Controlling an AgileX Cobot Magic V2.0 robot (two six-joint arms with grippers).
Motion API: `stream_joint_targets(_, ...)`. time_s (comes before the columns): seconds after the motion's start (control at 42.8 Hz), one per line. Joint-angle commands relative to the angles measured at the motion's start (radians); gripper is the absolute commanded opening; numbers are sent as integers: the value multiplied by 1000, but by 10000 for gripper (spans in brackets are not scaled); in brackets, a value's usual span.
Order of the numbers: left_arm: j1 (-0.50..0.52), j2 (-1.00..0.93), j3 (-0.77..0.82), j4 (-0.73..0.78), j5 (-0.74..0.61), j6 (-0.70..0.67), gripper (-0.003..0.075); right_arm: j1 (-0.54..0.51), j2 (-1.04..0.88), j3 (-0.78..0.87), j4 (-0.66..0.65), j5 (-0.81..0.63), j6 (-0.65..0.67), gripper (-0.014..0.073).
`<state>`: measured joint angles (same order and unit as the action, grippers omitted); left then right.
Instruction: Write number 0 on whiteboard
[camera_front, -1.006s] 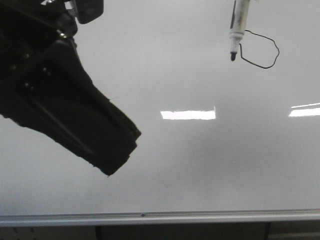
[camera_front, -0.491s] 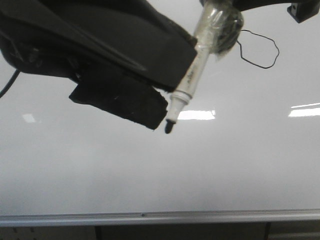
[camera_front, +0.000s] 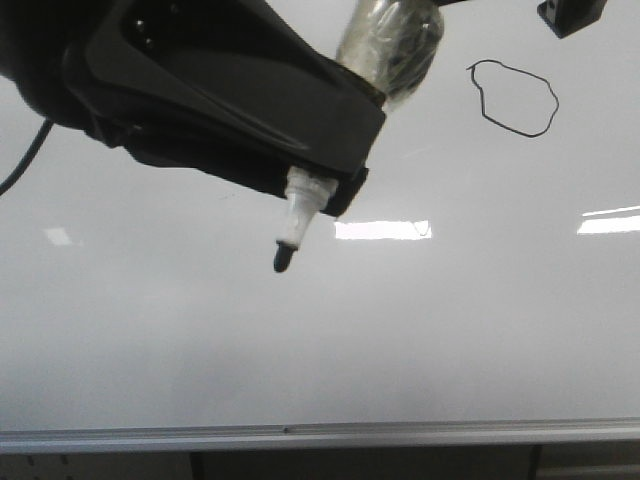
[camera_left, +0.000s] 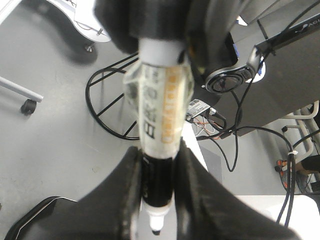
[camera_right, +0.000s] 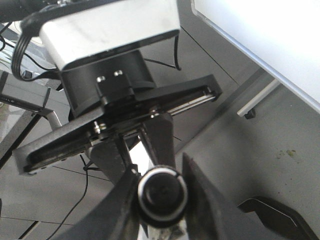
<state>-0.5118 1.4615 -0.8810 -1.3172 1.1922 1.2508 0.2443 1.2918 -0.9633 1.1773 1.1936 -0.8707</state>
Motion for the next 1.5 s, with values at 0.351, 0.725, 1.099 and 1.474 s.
stream_joint_targets(0.351, -8, -32, -30, -63, 71, 27, -19, 0, -32, -24, 93, -52, -13, 155)
stream_joint_targets(0.725, 1, -32, -30, 123, -164, -44, -19, -18, -133, -81, 51, -254, -48, 485)
stream_joint_targets(1.099, 158, -32, -30, 469, -437, -441, -19, -18, -546, 213, -152, -889, -16, 318)
stream_joint_targets(1.474, 230, -32, -30, 700, -576, -659, -19, -18, -957, 559, -154, -1022, -37, -76)
